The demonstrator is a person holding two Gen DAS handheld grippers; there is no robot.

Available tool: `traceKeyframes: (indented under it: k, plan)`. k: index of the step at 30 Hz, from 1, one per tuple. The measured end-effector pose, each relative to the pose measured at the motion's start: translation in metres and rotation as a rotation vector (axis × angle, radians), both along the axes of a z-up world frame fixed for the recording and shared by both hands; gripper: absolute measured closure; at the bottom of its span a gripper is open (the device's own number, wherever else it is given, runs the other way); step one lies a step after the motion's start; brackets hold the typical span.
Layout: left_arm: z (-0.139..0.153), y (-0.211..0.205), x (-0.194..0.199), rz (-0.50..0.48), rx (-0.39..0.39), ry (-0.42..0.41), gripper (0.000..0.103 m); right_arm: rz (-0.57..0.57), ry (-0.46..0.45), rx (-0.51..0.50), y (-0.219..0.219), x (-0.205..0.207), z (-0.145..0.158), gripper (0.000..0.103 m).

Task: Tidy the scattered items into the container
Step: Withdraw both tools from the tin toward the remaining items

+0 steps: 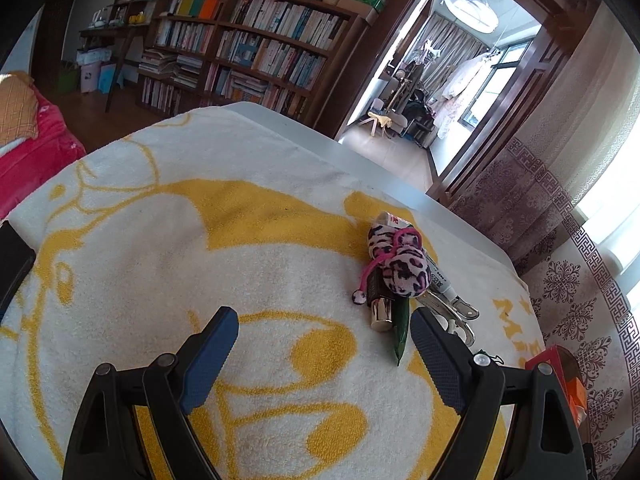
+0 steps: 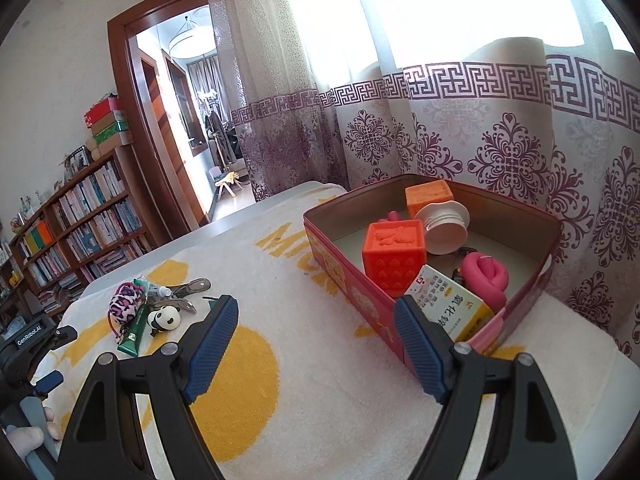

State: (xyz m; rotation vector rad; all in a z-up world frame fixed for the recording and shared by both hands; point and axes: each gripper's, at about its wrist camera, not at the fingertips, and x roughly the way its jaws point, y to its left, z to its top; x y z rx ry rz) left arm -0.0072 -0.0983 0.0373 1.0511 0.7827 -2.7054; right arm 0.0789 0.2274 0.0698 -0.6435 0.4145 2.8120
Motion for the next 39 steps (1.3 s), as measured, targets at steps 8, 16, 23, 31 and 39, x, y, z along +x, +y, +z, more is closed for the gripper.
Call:
traceKeyframes:
  k: [8,16,23,31,39]
  plan:
    - [-0.004,-0.003,-0.002,0.011,-0.003,-0.021,0.013,0.019,0.024,0.031,-0.006,0.002,0.005,0.017]
    - [-0.007,0.004,-0.006,-0.011,-0.037,-0.030,0.013,-0.014,0.025,-0.039,0.009,0.004,0.002,0.017]
    - [-0.004,0.015,-0.006,-0.068,-0.058,-0.020,0.013,0.004,0.059,-0.009,0.002,0.008,0.006,0.017]
    - [-0.012,0.007,-0.009,-0.086,-0.017,-0.061,0.013,0.093,-0.016,-0.049,0.000,-0.005,0.000,0.016]
    - [0.006,0.016,-0.023,-0.211,-0.121,-0.094,0.013,0.297,-0.152,-0.086,0.000,-0.040,0.035,0.016]
